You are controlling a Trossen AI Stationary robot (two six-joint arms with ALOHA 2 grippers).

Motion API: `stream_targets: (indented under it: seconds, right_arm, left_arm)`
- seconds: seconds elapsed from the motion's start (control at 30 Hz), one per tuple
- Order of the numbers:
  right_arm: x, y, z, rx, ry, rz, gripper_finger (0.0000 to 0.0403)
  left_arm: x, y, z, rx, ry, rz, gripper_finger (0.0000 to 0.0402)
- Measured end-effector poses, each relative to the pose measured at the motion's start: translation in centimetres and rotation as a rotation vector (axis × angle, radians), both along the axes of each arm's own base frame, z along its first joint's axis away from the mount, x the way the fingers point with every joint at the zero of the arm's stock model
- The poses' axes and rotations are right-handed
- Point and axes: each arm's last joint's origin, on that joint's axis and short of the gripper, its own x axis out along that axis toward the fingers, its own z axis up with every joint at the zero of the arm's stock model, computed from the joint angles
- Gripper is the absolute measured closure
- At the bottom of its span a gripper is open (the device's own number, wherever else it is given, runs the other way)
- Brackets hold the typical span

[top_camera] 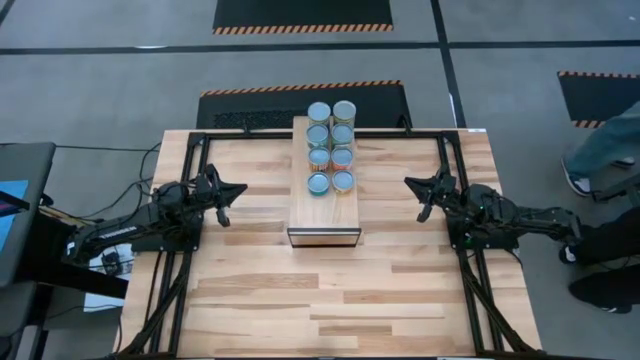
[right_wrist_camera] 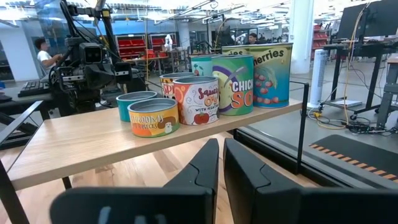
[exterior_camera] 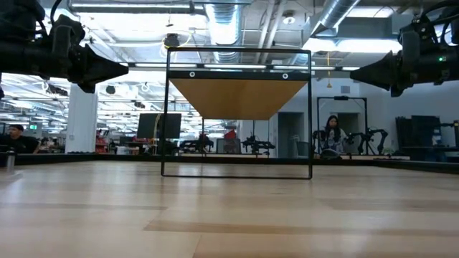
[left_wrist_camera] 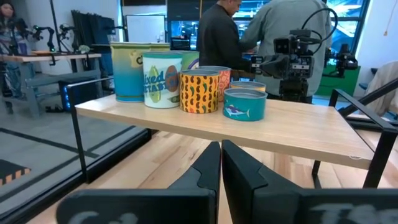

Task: Pick and place cans onto a shelf
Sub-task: Return to Home Position

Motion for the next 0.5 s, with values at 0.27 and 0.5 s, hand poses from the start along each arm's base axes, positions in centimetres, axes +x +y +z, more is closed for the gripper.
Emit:
stream_targets:
  seconds: [0.27,0.5]
  right_arm:
    - [0.00,0.00,-0.01,0.000,0.000,0.000,0.0354]
    - [0.00,0.00,-0.01,0.000,0.000,0.000,0.0354]
  left_arm:
    - [0.00,0.00,0.00,-0.006,-0.002,0.000,0.0397]
    - [0.00,0.00,0.00,-0.002,-0.001,0.000,0.0397]
